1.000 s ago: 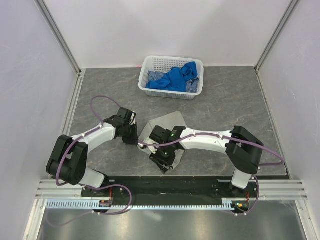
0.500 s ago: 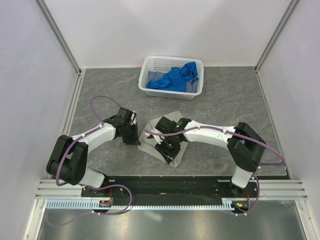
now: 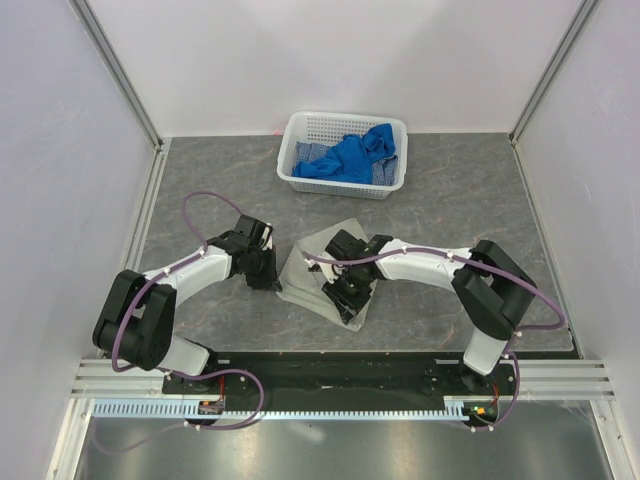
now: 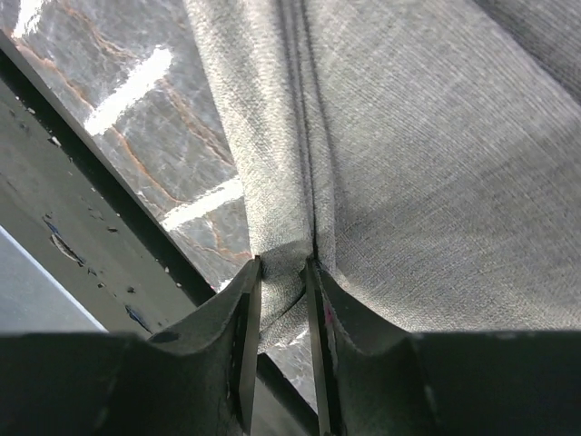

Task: Fold the napkin, place the utensils inside, and roll it up
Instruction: Roll the napkin with the utensil

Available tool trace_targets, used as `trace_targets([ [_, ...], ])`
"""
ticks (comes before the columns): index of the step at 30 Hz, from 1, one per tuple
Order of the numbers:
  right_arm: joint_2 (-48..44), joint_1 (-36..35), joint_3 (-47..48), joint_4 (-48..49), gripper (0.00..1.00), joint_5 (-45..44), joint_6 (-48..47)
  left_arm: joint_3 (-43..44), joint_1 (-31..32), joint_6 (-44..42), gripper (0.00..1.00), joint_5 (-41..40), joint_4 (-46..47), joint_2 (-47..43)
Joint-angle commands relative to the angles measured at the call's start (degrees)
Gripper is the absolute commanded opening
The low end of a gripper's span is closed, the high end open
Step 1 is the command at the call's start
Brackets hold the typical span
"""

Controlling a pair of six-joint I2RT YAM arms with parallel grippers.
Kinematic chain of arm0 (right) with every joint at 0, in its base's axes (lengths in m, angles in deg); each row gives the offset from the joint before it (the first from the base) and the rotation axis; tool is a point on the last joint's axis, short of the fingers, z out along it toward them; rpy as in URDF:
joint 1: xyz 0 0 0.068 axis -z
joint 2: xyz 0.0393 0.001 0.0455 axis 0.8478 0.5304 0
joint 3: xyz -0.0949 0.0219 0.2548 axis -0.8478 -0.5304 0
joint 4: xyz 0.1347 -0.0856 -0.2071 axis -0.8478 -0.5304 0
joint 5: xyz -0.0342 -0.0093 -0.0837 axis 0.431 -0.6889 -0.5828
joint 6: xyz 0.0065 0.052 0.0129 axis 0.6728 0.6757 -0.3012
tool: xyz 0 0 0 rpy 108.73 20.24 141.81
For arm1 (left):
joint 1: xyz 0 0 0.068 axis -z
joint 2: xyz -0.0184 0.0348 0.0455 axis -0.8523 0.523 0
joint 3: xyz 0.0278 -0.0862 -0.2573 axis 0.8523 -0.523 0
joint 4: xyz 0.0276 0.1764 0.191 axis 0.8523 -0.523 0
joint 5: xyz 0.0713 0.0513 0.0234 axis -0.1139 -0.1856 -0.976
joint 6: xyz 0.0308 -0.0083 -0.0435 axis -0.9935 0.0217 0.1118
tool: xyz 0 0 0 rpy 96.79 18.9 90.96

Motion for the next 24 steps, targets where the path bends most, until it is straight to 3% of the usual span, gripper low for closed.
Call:
trace_targets([
  [1, -0.2, 1.2, -1.5, -0.3, 0.34, -0.4, -1.3, 1.9, -0.2, -2.5, 0.02, -0.7, -0.1, 0.2],
  [8, -11.5, 0.6, -0.5, -0.7, 0.55, -0.8, -0.2, 2.0, -0.2, -2.4, 0.02, -0.3, -0.2, 0.8],
  [14, -17.5, -0.6, -2.8, -1.5, 0.48, 3.2, 5.6, 2.1, -0.2, -2.4, 0.02, -0.2, -0.1, 1.2],
  [19, -16.1, -7.1, -3.9, -1.1, 0.47, 4.9, 8.5, 2.2, -0.2, -2.4, 0.02, -0.2, -0.1, 1.5],
  [24, -12.7, -8.3, -4.7, -0.5, 0.47, 3.4, 9.7, 2.2, -0.3, -2.4, 0.02, -0.2, -0.1, 1.4],
])
